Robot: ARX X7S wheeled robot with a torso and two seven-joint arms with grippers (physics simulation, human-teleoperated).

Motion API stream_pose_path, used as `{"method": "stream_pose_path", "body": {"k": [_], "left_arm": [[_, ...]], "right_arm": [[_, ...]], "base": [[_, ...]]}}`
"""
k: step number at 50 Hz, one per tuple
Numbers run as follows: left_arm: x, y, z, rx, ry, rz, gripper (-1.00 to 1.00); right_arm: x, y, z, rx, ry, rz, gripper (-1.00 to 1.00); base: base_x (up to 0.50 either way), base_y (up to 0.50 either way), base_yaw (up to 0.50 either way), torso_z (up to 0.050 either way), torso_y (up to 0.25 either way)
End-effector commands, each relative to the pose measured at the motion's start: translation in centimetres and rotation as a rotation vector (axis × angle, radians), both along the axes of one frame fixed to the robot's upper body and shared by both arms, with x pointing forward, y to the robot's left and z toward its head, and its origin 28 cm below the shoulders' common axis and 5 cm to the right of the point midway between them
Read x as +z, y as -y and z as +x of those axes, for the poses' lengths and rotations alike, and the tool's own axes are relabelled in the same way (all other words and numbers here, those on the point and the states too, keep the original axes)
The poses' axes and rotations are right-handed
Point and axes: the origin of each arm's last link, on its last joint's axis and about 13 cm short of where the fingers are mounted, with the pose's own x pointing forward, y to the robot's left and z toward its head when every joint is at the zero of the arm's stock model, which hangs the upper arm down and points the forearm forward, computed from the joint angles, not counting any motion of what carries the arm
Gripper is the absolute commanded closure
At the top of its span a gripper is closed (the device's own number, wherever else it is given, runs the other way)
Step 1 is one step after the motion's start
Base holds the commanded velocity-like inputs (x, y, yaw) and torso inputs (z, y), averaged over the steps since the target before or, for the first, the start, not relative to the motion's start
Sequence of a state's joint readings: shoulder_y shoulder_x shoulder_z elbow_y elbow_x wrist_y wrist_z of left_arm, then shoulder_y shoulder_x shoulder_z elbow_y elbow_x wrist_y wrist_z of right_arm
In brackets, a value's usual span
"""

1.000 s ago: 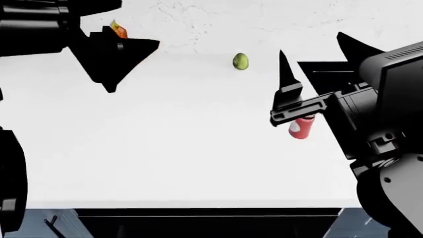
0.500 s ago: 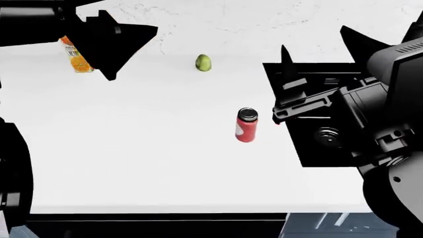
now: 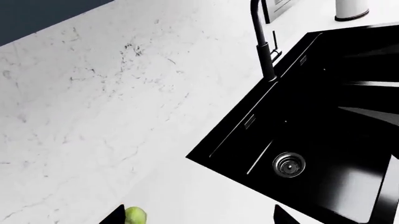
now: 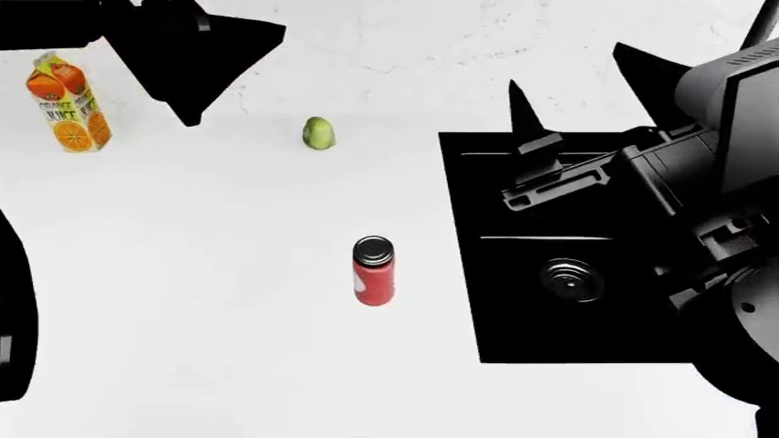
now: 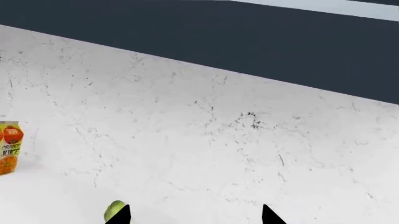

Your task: Pick the cereal and jam from the counter and place them in the cabinets closest to them.

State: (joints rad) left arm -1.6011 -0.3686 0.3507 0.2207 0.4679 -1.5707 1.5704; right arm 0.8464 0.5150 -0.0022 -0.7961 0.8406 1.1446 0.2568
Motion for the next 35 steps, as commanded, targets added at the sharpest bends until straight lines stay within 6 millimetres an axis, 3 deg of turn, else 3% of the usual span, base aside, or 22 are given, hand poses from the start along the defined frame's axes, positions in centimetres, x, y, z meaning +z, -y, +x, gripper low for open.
{"method": "stream_pose_path", "body": {"k": [1,10,35], "left_arm": [[0.89,-0.48,-0.33,-0.007,-0.002,0.019,-1.0],[1.22,-0.59,-0.24,-0.022,-0.028,0.042,-1.0],[1.53,-0.37,0.0,-0.08,-0.062,0.061,-1.0]], "right_arm": [[0.33,0.02,-0.08,0.032,-0.047,-0.029,-1.0],[0.56,0.29,-0.04,0.042,-0.079,-0.06,-1.0],[0.83,0.6,0.07,0.027,-0.11,-0.034,-1.0]], "base": [[0.0,0.0,0.5,0.0,0.0],[0.0,0.0,0.5,0.0,0.0],[0.17,0.01,0.0,0.0,0.0]]}}
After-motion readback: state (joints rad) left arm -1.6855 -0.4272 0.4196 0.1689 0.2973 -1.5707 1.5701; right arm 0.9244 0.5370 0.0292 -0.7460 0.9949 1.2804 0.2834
